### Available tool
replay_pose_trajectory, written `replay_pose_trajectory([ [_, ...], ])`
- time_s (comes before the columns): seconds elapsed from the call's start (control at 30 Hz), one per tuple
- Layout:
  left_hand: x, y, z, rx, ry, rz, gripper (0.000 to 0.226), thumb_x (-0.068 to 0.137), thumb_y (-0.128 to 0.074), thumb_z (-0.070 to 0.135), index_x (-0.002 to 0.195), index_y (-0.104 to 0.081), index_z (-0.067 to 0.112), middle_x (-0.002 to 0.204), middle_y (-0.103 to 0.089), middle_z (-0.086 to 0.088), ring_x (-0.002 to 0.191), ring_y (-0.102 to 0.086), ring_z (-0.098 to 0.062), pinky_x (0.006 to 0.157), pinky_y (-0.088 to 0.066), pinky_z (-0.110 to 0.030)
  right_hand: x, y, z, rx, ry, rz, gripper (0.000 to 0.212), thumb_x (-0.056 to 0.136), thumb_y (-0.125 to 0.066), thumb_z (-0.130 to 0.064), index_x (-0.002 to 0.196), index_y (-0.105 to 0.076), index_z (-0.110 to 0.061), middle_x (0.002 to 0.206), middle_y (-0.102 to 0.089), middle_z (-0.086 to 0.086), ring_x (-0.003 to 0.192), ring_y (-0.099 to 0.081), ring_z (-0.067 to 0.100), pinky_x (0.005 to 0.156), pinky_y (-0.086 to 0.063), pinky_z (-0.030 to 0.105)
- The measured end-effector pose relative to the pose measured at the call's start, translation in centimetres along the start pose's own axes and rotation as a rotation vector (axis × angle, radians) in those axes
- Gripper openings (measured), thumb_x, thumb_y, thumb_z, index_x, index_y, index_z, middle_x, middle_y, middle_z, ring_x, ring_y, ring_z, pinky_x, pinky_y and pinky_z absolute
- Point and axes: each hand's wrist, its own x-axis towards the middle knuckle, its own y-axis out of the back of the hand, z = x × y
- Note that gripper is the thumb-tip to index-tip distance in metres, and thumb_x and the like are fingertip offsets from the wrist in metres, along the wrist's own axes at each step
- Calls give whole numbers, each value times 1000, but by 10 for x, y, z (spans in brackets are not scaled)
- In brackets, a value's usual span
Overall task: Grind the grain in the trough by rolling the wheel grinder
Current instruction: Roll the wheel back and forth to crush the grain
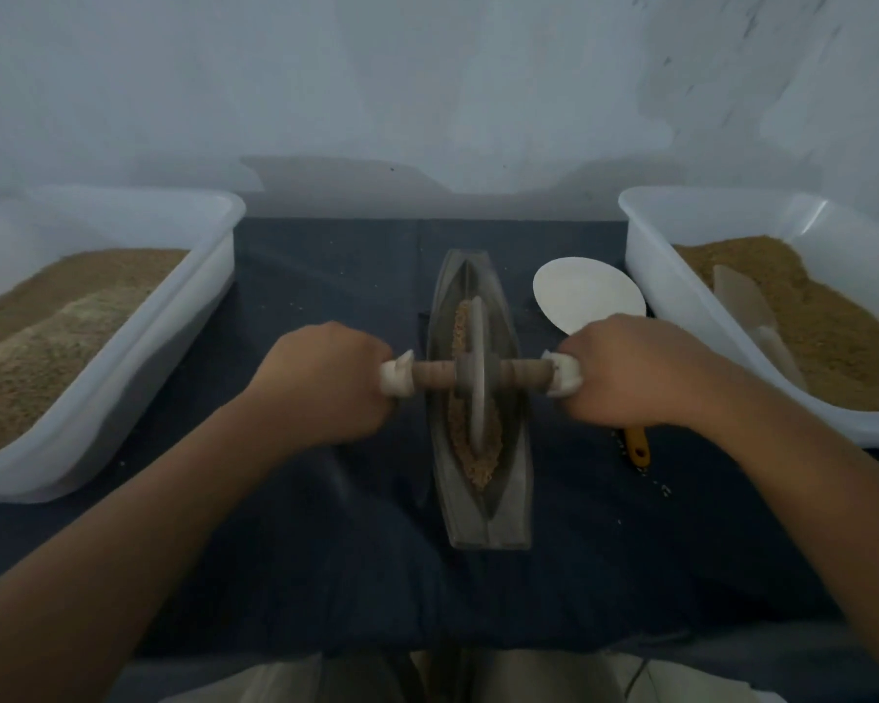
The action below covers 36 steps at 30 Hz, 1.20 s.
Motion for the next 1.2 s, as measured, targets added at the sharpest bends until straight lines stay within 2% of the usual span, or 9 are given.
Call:
replay_pose_trajectory([
  [0.17, 13, -6, 0, -42, 88, 1, 32, 83, -54, 53, 64, -53, 27, 61, -53, 11, 53, -47, -11, 49, -30, -26, 28, -5, -6, -74, -37, 204, 27, 97, -61, -49, 78, -63, -30, 80, -66, -9, 82, -67, 21, 70, -50, 39],
  [0.33, 59, -5, 2, 45, 172, 100, 34, 87, -56, 51, 66, -51, 25, 67, -54, 8, 59, -51, -20, 58, -40, -30, 60, -16, 4, -177, -50, 520, 50, 97, -35, -57, 62, -54, -26, 58, -54, -5, 51, -51, 17, 52, -46, 33],
  [0.43, 64, 6, 5, 82, 115, 89, 32, 82, -55, 51, 65, -51, 25, 70, -58, 5, 67, -60, -26, 62, -47, -32, 61, -20, 2, -165, -109, 474, 52, 93, -30, -60, 59, -51, -26, 56, -51, -7, 50, -47, 13, 49, -31, 26],
  [0.6, 24, 21, 14, 135, -1, 18, 30, 84, -58, 48, 64, -49, 28, 65, -52, 9, 57, -51, -16, 54, -37, -27, 13, -12, 1, 19, -82, 85, 33, 91, -56, -52, 68, -62, -28, 65, -63, -6, 62, -60, 11, 53, -46, 31],
  [0.7, -11, 22, 7, 72, -65, -36, 31, 76, -53, 56, 63, -51, 28, 57, -51, 11, 52, -48, -8, 48, -30, -24, -25, -3, -5, 129, -13, -51, 35, 74, -50, -62, 65, -60, -30, 61, -64, -11, 56, -60, 5, 51, -46, 29],
  [0.8, -17, 14, 5, -16, -17, -92, 34, 72, -48, 60, 63, -53, 28, 57, -54, 11, 53, -52, -10, 49, -34, -26, -22, -4, -11, -7, 12, 121, 48, 71, -32, -72, 63, -56, -31, 58, -59, -7, 54, -55, 5, 48, -38, 29],
  [0.97, 46, 0, 3, 20, 152, 32, 35, 79, -54, 55, 65, -55, 23, 67, -54, 8, 62, -56, -23, 60, -45, -31, 45, -12, -3, -190, -61, 454, 47, 98, -49, -54, 59, -48, -28, 57, -48, -9, 51, -43, 8, 50, -19, 24],
  [1.1, 70, -3, -1, -6, 203, 45, 32, 77, -61, 50, 63, -55, 21, 68, -59, 3, 67, -64, -27, 60, -49, -32, 66, -7, 2, -120, -94, 461, 53, 88, -21, -62, 59, -50, -28, 57, -50, -8, 52, -50, 12, 50, -32, 27],
  [1.2, 47, -4, -1, -70, 146, -27, 30, 80, -61, 47, 63, -54, 22, 65, -56, 6, 65, -61, -23, 59, -44, -31, 53, 2, -3, -122, -38, 405, 49, 91, -28, -58, 63, -55, -28, 62, -54, -8, 57, -53, 14, 55, -46, 32],
])
